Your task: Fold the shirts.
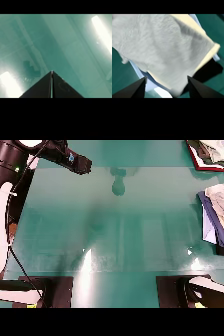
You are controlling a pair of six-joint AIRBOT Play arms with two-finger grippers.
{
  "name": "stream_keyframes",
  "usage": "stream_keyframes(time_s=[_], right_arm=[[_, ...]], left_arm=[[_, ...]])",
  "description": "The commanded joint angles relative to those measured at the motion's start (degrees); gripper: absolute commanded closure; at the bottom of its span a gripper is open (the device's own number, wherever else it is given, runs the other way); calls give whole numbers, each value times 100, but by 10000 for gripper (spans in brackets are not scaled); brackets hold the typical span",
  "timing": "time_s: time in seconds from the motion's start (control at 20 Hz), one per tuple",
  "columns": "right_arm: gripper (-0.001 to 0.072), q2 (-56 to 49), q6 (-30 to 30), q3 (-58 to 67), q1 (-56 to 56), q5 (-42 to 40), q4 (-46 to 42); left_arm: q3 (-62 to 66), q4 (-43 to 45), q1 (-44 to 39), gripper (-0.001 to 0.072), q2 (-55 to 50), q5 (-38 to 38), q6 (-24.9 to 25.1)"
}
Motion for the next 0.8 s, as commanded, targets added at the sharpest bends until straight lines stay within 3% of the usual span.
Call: stream_keyframes(time_s=[0.0,0.15,0.2,0.3,0.45,0.55,0.75], right_arm=[[118,212,212,-522,-413,55,-232],[125,452,356,-522,-363,-155,662],[169,557,354,-525,-186,-157,1132],[172,752,352,-522,411,-214,1613],[405,973,348,-522,1707,-367,1679],[674,1043,341,-522,2518,-420,1679],[696,1047,326,-522,3797,-546,1668]], left_arm=[[0,-11,4,685,-4,-11,28],[0,-37,4,684,-4,4,28],[0,-35,4,685,-4,48,26],[0,-24,4,685,-2,129,31],[0,-35,4,684,-2,0,4],[0,-37,4,684,-2,15,4],[0,-37,4,684,-2,15,4]])
